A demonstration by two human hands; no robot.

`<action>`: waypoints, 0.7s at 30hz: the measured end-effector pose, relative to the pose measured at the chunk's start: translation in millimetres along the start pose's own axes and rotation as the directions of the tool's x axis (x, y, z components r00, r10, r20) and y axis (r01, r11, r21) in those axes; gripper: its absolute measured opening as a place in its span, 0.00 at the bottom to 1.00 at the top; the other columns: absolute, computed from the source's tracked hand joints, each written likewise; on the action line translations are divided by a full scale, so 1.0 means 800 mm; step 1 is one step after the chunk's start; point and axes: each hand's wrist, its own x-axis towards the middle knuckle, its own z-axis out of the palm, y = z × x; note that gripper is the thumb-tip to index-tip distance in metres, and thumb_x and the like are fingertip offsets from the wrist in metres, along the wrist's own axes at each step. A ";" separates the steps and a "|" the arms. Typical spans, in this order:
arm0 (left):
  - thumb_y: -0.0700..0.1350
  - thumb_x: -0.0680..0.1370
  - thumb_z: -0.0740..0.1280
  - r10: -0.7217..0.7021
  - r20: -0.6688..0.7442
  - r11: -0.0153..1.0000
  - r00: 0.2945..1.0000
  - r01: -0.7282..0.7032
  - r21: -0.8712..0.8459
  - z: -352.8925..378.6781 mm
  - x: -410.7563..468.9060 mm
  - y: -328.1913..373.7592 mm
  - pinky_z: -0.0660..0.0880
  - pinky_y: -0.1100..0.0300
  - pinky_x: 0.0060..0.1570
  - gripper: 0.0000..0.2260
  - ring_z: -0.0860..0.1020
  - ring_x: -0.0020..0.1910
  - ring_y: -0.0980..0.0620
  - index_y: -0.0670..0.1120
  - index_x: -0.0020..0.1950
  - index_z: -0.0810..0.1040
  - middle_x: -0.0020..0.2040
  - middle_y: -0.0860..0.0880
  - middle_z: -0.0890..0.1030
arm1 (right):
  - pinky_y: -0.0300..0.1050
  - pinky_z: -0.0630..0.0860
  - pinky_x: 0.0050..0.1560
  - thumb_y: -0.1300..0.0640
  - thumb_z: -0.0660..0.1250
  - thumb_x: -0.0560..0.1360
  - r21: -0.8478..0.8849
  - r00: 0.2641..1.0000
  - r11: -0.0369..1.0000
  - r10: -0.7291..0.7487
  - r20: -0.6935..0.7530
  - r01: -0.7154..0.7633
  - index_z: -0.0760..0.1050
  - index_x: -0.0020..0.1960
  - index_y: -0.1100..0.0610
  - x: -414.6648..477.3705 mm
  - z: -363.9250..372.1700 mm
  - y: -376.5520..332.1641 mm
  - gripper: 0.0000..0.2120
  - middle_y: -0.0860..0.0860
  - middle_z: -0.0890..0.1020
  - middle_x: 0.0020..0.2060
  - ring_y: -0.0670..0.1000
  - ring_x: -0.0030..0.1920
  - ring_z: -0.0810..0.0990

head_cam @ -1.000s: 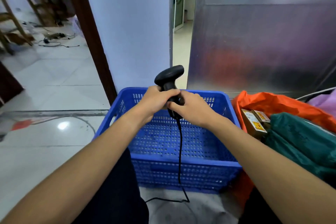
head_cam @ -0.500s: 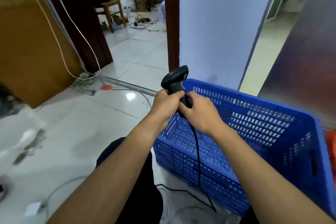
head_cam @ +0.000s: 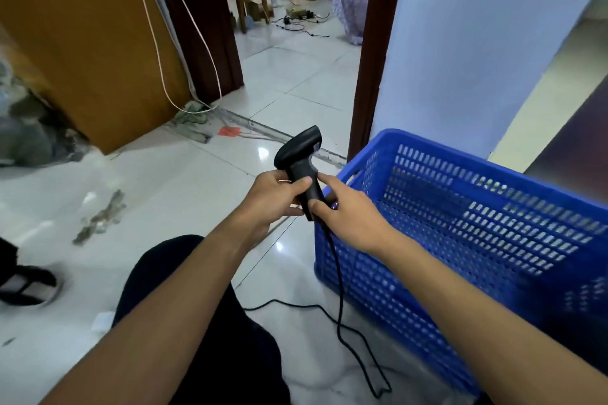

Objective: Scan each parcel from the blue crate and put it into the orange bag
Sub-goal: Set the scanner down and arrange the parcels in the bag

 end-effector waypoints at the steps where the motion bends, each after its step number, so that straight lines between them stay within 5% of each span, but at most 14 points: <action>1: 0.42 0.82 0.70 -0.002 0.007 1.000 1.000 0.002 -0.008 -0.006 0.008 -0.004 0.85 0.48 0.51 0.10 0.88 0.48 0.44 0.38 0.61 0.81 0.53 0.40 0.87 | 0.56 0.77 0.59 0.43 0.63 0.82 0.020 1.000 0.999 0.025 0.012 -0.026 0.60 0.80 0.45 0.006 0.006 0.001 0.29 0.48 0.83 0.53 0.54 0.53 0.82; 4: 0.42 0.82 0.70 -0.003 0.022 1.000 1.000 0.003 -0.001 -0.021 0.028 -0.010 0.86 0.53 0.47 0.10 0.88 0.47 0.46 0.39 0.61 0.81 0.53 0.40 0.87 | 0.55 0.75 0.62 0.40 0.65 0.81 0.044 0.995 0.995 0.089 0.052 -0.091 0.61 0.79 0.50 0.016 0.024 0.005 0.31 0.49 0.81 0.57 0.54 0.58 0.80; 12: 0.41 0.82 0.70 -0.027 0.146 0.999 0.989 0.024 0.025 -0.046 0.077 -0.048 0.83 0.61 0.39 0.02 0.87 0.42 0.56 0.47 0.52 0.81 0.46 0.49 0.88 | 0.59 0.80 0.52 0.36 0.69 0.75 0.051 0.979 0.978 0.202 0.039 -0.204 0.69 0.63 0.50 0.067 0.087 0.010 0.24 0.51 0.81 0.48 0.56 0.49 0.82; 17: 0.45 0.83 0.68 -0.198 0.066 0.980 0.978 0.197 0.026 -0.051 0.104 -0.122 0.84 0.56 0.42 0.07 0.85 0.37 0.53 0.43 0.58 0.83 0.44 0.48 0.86 | 0.54 0.79 0.52 0.40 0.66 0.80 -0.055 0.944 0.959 0.283 0.171 -0.278 0.66 0.67 0.52 0.090 0.139 0.034 0.24 0.51 0.80 0.50 0.56 0.51 0.80; 21: 0.51 0.82 0.69 -0.370 0.042 0.927 0.928 0.365 0.089 -0.053 0.112 -0.202 0.85 0.51 0.48 0.10 0.86 0.46 0.49 0.46 0.57 0.82 0.50 0.46 0.87 | 0.56 0.80 0.52 0.43 0.62 0.82 -0.083 0.889 0.936 0.351 0.295 -0.342 0.63 0.69 0.54 0.100 0.200 0.066 0.22 0.54 0.81 0.52 0.57 0.51 0.81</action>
